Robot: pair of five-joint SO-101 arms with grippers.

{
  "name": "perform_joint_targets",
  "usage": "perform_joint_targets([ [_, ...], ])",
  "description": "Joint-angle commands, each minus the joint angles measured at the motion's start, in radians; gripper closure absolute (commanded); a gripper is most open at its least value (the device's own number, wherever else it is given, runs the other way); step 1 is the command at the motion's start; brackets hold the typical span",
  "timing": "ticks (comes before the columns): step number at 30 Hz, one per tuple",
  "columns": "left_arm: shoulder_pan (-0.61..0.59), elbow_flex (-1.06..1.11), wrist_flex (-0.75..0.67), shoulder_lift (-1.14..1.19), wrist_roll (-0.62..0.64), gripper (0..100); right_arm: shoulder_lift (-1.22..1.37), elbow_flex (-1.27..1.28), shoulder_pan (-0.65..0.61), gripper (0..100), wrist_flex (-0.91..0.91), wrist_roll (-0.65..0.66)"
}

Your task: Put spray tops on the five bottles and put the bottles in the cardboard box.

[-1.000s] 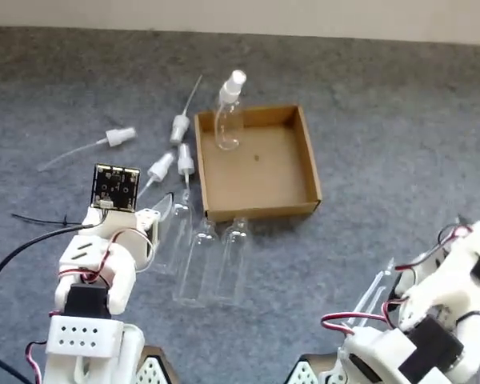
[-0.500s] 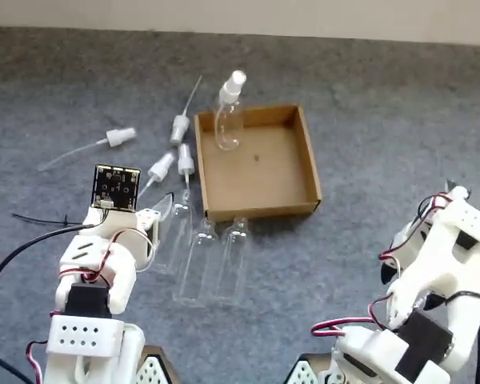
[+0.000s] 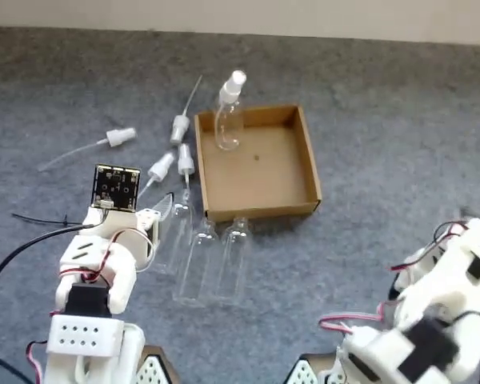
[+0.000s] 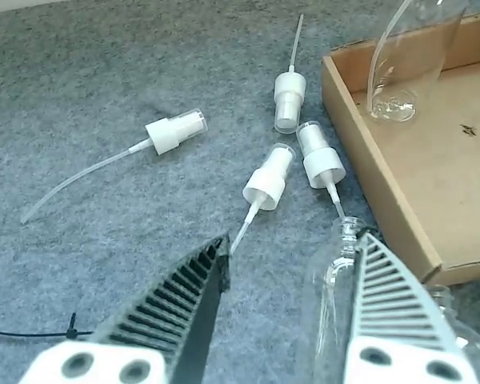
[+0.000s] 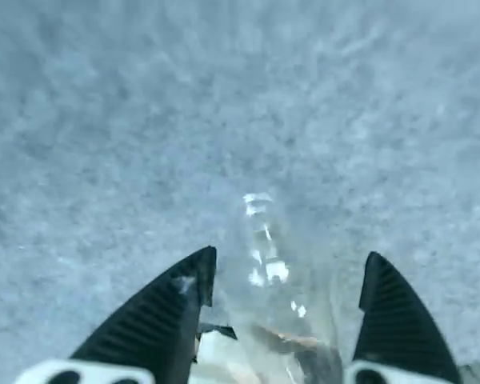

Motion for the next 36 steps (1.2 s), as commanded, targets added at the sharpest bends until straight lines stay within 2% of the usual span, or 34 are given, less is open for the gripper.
perform_joint_targets([
  [1,0.013,-0.021,0.000,-0.016,-0.006,77,-0.021,0.002,0.033,75.5,-0.015,0.066],
  [4,0.013,-0.021,0.000,-0.016,-0.006,77,-0.013,0.051,0.031,77.2,-0.019,0.112],
  [12,0.013,-0.021,0.000,-0.016,-0.006,77,-0.015,0.200,0.030,92.7,-0.087,0.265],
  [16,0.013,-0.021,0.000,-0.016,-0.006,77,-0.015,0.225,0.030,98.8,-0.104,0.284],
  [21,0.013,-0.019,0.000,-0.016,-0.006,77,-0.022,0.219,0.004,98.9,-0.102,0.278],
  [25,0.013,-0.019,0.000,-0.016,-0.006,77,-0.024,0.217,-0.110,98.9,-0.111,0.163],
  [30,0.012,-0.019,0.000,-0.016,-0.006,77,-0.022,0.077,-0.285,99.2,-0.113,0.032],
  [36,0.012,-0.019,0.000,-0.016,-0.006,77,-0.013,-0.171,-0.357,99.2,-0.143,-0.072],
])
